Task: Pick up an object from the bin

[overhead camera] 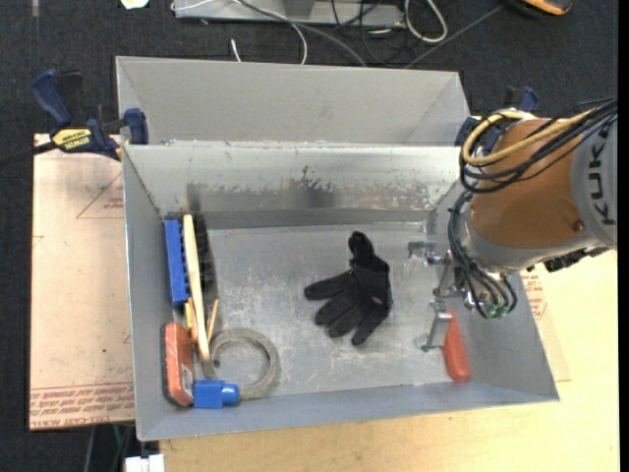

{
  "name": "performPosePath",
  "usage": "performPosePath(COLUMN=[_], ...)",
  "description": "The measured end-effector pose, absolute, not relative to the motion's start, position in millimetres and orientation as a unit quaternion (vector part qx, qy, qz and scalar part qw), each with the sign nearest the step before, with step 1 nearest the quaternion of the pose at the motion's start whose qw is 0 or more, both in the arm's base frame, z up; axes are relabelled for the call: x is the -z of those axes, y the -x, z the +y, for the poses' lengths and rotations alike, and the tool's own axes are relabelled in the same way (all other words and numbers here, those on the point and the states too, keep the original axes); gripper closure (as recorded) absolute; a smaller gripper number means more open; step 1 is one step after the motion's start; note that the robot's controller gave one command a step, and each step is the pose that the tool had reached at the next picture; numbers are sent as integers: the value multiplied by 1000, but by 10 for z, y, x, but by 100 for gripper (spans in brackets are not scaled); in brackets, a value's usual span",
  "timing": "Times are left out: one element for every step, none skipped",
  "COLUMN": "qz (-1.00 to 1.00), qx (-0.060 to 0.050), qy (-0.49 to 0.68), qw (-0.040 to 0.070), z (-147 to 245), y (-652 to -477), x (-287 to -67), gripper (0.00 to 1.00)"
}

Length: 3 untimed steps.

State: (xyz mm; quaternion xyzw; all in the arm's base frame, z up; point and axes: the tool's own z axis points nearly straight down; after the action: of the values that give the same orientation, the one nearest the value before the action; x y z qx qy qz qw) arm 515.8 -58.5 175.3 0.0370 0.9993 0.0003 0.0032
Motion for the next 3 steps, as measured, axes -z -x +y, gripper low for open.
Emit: performPosePath(qz=[1000, 1000, 1000], qx=[0, 0, -2], qy=[-27, -27, 10], qw=[-2, 4, 10], z=[-104, 160, 825], y=[-5104, -5140, -5380], x=[-1946, -1567, -1329], gripper=[0, 0, 0])
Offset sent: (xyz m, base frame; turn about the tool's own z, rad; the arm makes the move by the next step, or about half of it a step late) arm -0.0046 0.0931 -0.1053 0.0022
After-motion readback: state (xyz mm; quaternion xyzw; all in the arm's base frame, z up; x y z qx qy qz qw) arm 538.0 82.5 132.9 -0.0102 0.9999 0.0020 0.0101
